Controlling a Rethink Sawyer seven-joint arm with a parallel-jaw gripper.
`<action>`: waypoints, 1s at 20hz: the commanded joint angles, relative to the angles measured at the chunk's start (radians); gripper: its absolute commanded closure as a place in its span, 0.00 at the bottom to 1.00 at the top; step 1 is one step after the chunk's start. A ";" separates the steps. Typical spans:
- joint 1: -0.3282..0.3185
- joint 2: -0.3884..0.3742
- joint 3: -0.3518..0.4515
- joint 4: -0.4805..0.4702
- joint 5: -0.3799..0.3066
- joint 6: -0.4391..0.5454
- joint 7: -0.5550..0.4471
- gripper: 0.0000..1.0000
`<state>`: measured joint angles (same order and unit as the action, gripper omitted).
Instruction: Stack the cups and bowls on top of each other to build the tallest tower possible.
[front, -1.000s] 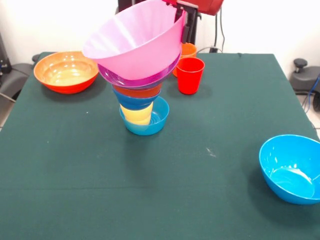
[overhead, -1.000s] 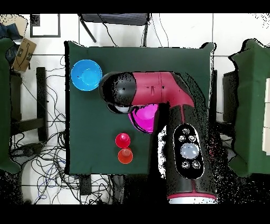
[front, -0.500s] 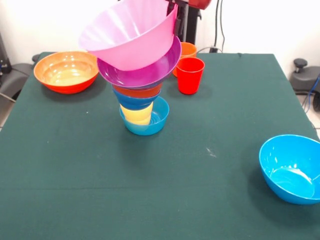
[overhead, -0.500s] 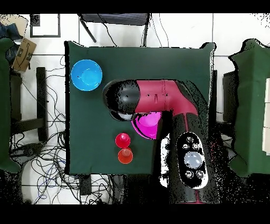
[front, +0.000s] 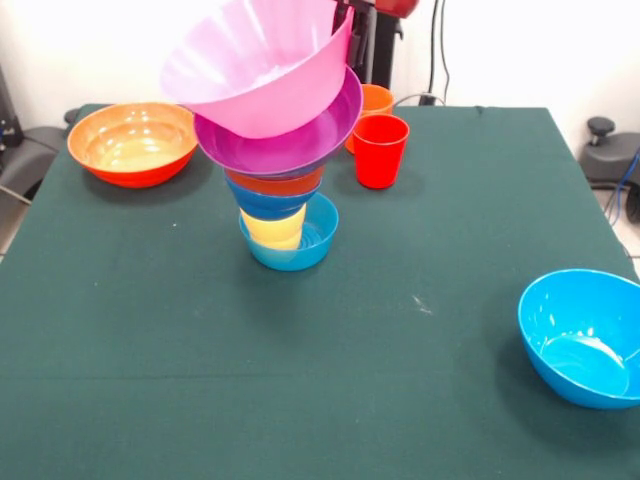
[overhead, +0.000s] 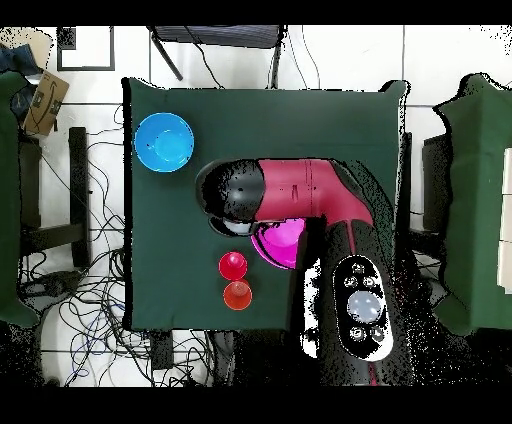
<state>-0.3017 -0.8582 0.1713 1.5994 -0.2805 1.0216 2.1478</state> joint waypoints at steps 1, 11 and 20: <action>0.014 0.018 -0.008 0.074 -0.099 -0.005 -0.056 1.00; 0.030 0.016 -0.024 0.125 -0.095 -0.085 -0.027 1.00; 0.035 0.029 -0.031 0.114 -0.096 -0.119 -0.030 1.00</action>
<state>-0.2877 -0.8587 0.1270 1.6566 -0.2911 0.9746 2.1478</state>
